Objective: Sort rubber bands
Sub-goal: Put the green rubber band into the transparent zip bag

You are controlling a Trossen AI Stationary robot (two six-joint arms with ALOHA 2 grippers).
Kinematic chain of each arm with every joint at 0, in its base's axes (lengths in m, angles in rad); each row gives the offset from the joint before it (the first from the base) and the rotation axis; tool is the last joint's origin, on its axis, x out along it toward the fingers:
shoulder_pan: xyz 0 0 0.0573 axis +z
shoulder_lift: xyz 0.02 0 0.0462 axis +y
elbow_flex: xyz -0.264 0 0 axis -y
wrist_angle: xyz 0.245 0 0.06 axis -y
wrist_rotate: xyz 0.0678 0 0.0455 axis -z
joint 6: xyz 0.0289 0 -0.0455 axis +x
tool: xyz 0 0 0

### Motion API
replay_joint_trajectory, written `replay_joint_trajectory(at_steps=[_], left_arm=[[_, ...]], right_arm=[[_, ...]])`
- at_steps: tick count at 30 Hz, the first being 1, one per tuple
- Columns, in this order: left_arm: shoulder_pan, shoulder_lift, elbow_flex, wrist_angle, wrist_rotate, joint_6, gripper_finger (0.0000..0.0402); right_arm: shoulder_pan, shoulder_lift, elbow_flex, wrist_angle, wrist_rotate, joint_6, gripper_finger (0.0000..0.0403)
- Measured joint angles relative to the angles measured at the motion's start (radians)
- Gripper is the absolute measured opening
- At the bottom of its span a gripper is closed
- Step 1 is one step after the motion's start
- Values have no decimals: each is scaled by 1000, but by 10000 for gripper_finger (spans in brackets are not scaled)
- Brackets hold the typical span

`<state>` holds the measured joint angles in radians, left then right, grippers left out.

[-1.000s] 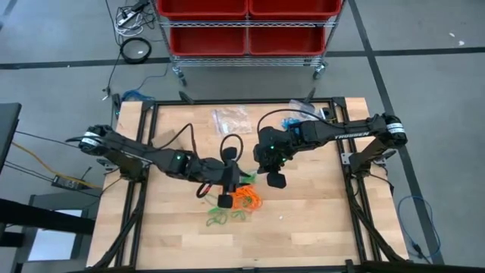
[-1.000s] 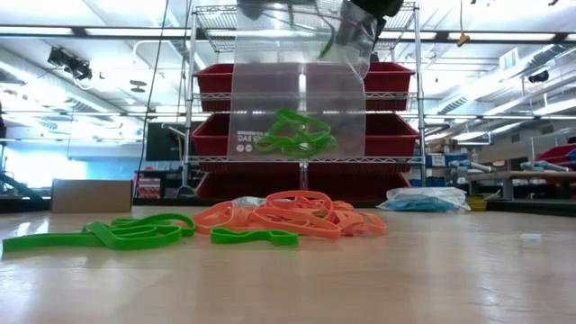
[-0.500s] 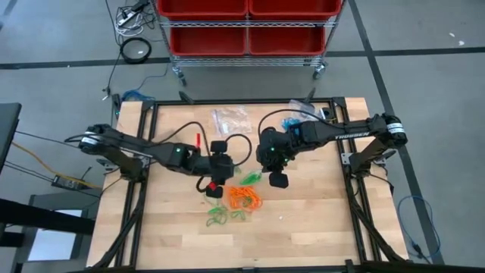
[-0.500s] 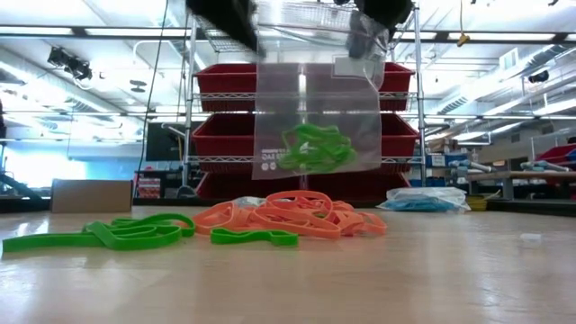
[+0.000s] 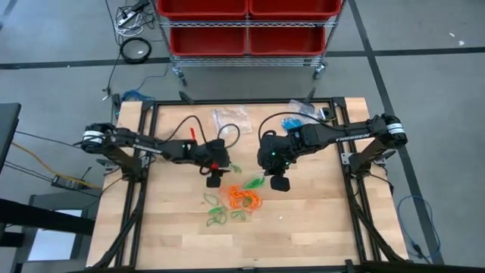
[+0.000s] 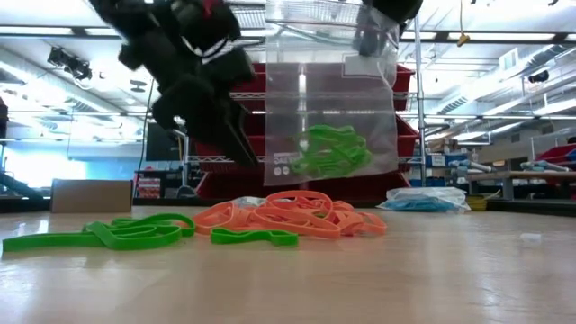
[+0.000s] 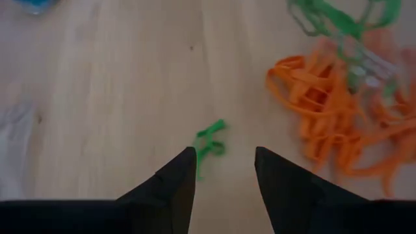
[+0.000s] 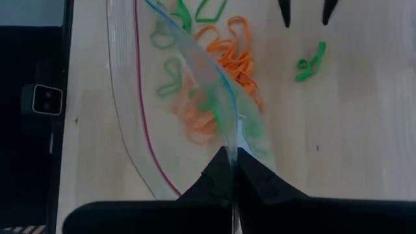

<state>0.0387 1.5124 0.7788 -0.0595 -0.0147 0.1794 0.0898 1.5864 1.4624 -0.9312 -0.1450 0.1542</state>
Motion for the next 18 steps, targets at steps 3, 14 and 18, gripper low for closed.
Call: replay_joint_trajectory(at_steps=[3,14,18], left_arm=[[52,0,-33,70,38,11,171],[166,194,-35,173,255,15,195],[166,299,11,202,271,19,194]], right_arm=[[-4,0,0,17,0,0,0],[-6,0,0,27,-1,0,0],[-2,0,0,25,0,0,0]])
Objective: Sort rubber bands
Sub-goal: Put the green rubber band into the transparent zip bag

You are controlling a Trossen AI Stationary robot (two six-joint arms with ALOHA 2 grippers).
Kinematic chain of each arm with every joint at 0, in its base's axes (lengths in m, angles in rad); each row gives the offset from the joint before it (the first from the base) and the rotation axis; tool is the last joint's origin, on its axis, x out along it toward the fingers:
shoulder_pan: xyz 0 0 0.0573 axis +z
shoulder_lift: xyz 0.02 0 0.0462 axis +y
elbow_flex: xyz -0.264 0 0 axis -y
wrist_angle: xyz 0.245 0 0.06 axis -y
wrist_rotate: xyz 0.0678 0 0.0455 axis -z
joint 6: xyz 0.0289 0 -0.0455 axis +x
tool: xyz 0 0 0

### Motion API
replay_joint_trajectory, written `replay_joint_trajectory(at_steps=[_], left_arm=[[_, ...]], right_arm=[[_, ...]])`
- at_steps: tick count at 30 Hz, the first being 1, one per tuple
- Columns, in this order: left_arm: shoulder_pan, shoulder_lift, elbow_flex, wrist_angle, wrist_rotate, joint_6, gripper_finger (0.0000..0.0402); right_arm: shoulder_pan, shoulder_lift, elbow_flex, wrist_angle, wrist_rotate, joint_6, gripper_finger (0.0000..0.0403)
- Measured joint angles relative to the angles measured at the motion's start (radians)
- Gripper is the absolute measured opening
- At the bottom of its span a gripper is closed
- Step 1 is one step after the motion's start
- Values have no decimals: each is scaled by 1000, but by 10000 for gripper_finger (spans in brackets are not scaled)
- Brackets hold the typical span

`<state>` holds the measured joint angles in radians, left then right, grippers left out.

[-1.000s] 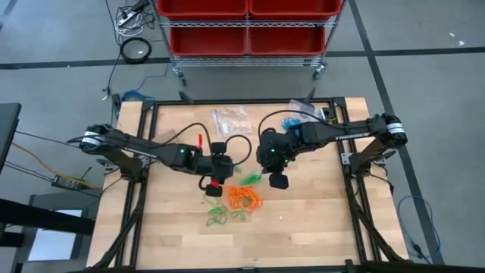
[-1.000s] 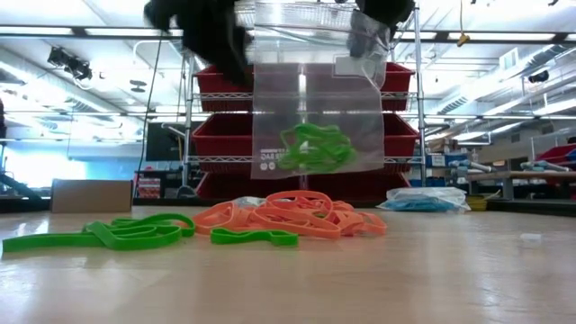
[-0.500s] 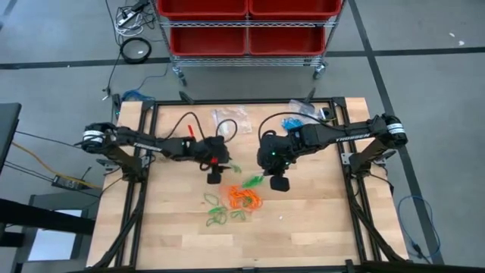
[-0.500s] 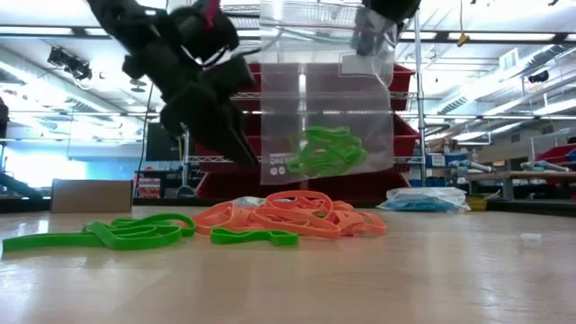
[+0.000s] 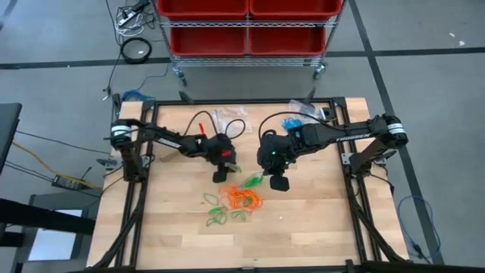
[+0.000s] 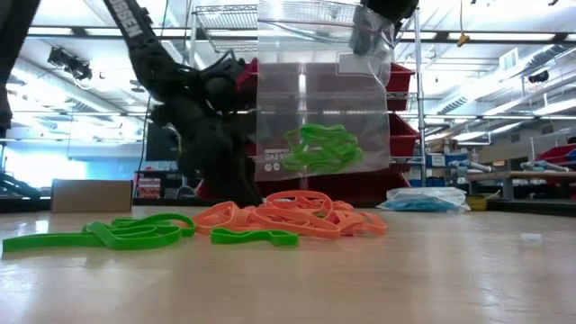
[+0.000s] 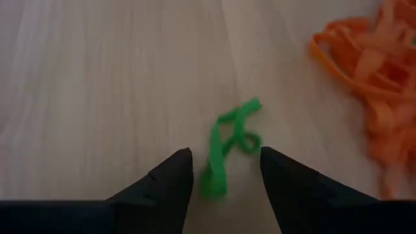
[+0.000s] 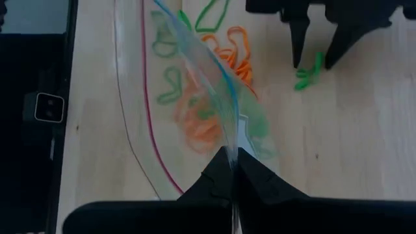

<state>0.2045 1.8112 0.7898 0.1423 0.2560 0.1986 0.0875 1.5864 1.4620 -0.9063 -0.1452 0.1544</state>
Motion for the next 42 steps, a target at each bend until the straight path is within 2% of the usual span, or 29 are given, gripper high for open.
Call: replay_joint_trajectory(at_steps=[3,5,8,10,14,19,23,27,31,35,42], left_arm=[[-3,38,32,5,-13,1,168],[-3,40,41,3,-20,2,123],[-3,17,42,-19,-19,17,31],[-7,-14,41,-71,-19,27,13],[-39,-103,36,-215,-41,28,5],[-106,-268,36,-357,-134,-18,3],[-185,-436,71,-388,-197,-67,2],[-260,-542,152,-310,-219,-68,1],[-299,-531,254,-292,-220,-42,1],[-313,-443,322,-306,-223,-21,1],[-318,-278,424,-486,-248,4,0]], right_arm=[[1,0,0,-2,0,-1,0],[2,0,-9,8,-1,-1,0],[1,0,-39,14,-1,-1,0],[1,0,-63,17,-1,0,0],[1,0,-120,49,-7,13,0],[1,0,-151,89,-9,19,0],[1,-1,-152,114,-19,19,0],[-5,-2,-152,163,-42,13,0],[-17,-2,-152,229,-80,25,0],[-19,-2,-152,275,-101,29,0],[-19,-2,-152,277,-113,30,0]])
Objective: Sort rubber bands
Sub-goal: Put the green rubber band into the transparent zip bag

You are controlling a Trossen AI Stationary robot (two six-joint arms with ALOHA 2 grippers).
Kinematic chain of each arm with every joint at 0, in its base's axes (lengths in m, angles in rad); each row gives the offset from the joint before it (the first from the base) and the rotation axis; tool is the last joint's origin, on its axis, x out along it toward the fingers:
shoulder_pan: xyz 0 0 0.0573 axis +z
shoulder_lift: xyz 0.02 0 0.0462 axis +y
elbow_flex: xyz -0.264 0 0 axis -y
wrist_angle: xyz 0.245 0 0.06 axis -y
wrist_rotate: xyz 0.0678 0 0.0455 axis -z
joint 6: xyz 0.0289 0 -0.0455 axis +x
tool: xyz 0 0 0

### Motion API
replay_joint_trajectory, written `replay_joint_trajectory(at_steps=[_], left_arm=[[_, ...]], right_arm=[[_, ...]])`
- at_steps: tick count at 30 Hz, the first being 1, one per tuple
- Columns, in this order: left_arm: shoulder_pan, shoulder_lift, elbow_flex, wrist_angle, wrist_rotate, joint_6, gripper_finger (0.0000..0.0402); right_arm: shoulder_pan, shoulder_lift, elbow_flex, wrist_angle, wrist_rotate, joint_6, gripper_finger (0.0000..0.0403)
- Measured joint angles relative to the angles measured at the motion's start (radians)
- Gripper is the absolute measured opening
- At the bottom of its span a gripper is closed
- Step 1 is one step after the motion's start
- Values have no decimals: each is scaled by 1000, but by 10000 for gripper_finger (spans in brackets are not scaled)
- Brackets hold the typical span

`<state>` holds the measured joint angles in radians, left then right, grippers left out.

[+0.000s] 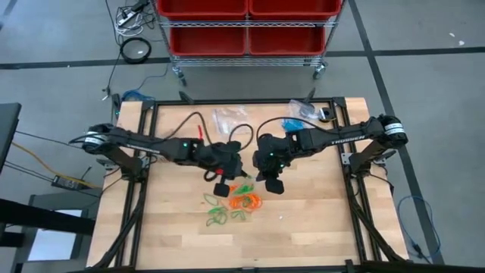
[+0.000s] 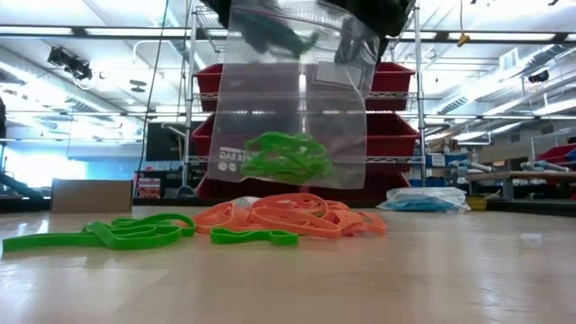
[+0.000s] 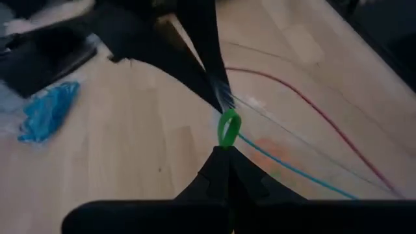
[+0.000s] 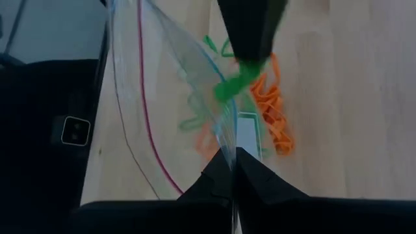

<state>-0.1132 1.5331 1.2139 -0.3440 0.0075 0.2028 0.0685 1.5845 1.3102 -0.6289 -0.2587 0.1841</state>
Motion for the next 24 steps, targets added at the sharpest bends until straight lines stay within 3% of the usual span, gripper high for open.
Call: replay_joint_trajectory(at_steps=[4,9,13,24], left_arm=[[-12,21,30,-7,-27,27,0],[-34,16,107,-75,-144,61,0],[-65,12,179,-94,-145,67,0],[-101,74,184,-108,-136,28,0]], right_arm=[[-4,0,0,-1,0,-2,0],[-12,0,0,-1,1,-6,0],[-22,0,0,-1,1,-8,0],[-31,0,0,23,2,-4,0]])
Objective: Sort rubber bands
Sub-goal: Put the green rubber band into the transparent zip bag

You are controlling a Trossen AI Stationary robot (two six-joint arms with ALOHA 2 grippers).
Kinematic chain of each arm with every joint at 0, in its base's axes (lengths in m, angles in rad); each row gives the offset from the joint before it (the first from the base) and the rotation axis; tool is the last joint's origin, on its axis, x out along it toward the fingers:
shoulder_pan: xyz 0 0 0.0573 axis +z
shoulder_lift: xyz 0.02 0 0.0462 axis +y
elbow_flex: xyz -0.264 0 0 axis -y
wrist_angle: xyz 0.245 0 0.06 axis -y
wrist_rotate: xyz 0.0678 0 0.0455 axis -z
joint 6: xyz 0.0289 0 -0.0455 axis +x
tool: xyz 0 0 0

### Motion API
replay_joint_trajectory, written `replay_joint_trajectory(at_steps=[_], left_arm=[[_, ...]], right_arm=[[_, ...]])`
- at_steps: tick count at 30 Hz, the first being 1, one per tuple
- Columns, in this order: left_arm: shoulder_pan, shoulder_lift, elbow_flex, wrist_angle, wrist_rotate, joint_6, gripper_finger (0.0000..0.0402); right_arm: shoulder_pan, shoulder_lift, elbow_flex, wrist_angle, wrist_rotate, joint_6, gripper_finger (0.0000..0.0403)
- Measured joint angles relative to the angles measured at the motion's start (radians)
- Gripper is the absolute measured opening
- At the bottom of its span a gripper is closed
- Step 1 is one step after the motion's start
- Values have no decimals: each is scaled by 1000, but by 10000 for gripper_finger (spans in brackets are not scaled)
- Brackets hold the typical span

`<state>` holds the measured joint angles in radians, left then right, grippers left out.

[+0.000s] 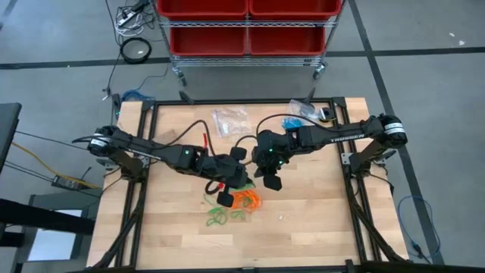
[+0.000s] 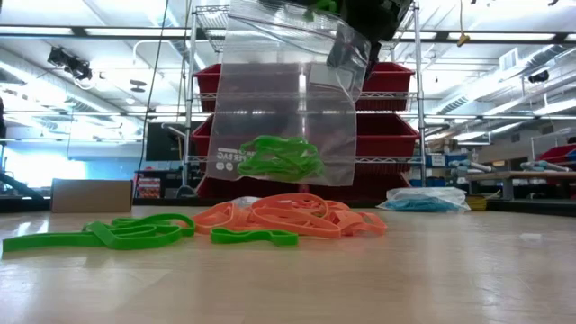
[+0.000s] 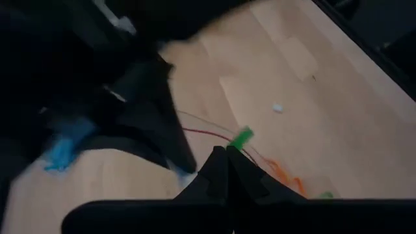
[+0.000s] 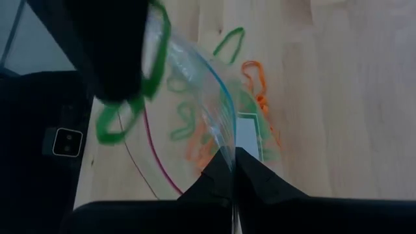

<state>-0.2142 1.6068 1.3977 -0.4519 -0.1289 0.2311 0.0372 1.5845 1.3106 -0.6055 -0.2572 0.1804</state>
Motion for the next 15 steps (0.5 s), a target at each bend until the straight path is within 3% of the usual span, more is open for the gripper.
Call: replay_joint_trajectory(at_steps=[5,15], left_arm=[[2,48,0,-7,-8,-3,0],[2,65,-1,-99,-145,-26,2]], right_arm=[[0,0,0,2,0,3,0],[-6,0,0,2,1,3,0]])
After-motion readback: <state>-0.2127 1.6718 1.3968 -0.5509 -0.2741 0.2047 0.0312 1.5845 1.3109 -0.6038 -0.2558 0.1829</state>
